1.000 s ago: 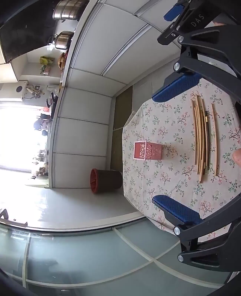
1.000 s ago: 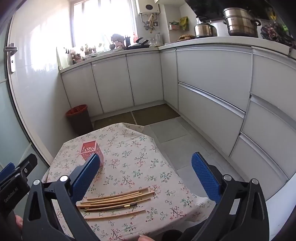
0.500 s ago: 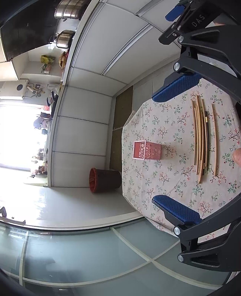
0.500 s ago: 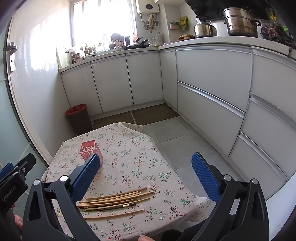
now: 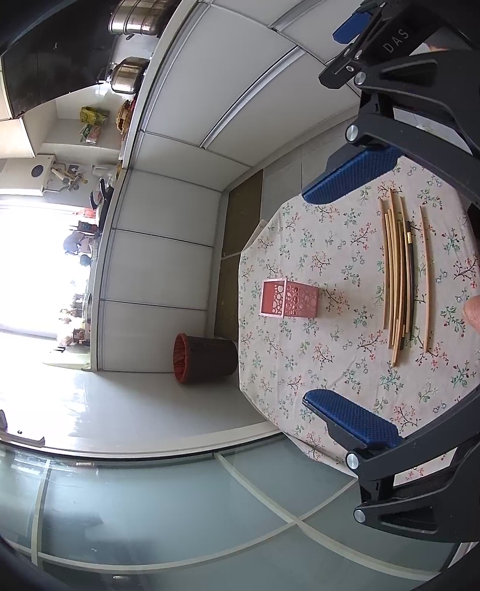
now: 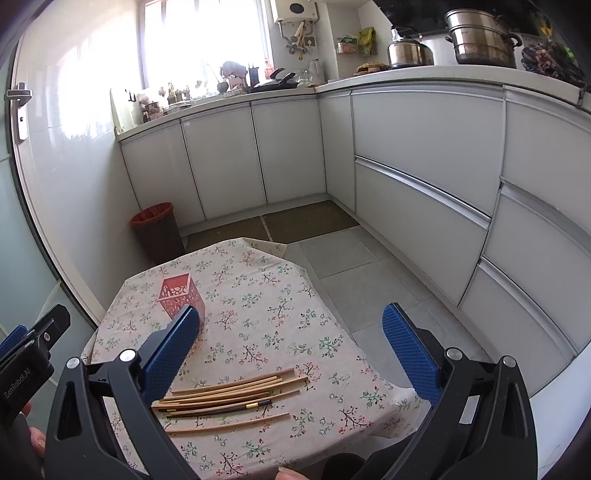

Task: Organize utensils

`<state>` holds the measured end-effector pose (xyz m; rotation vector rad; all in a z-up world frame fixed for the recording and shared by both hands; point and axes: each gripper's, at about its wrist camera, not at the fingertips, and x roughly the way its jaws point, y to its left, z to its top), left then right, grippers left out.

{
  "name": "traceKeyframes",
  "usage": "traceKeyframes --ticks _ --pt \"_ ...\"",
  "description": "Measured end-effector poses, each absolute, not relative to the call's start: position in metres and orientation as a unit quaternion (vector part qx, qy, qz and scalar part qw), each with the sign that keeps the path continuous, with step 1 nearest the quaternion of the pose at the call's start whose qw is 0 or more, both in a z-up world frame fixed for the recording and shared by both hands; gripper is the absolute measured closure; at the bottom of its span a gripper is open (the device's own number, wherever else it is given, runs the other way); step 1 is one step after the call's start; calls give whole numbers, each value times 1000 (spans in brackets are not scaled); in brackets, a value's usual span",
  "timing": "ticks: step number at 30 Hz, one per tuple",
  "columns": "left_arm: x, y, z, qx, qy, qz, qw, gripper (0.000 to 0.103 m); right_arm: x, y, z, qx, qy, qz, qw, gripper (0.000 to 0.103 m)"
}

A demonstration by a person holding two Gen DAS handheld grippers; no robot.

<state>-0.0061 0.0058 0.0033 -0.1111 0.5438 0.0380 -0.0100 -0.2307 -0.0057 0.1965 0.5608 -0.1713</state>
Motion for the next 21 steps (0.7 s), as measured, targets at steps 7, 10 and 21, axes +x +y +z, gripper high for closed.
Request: traceKeyframes --ticks 7,10,21 --pt "-6 6 3 -55 269 19 961 7 -10 -231 -7 99 277 -84 952 6" --pt "-7 6 2 -54 269 19 961 7 -10 -231 -7 100 277 -84 952 6" --pt "-7 6 1 -55 271 19 961 7 -10 -231 -9 102 279 -84 951 6"
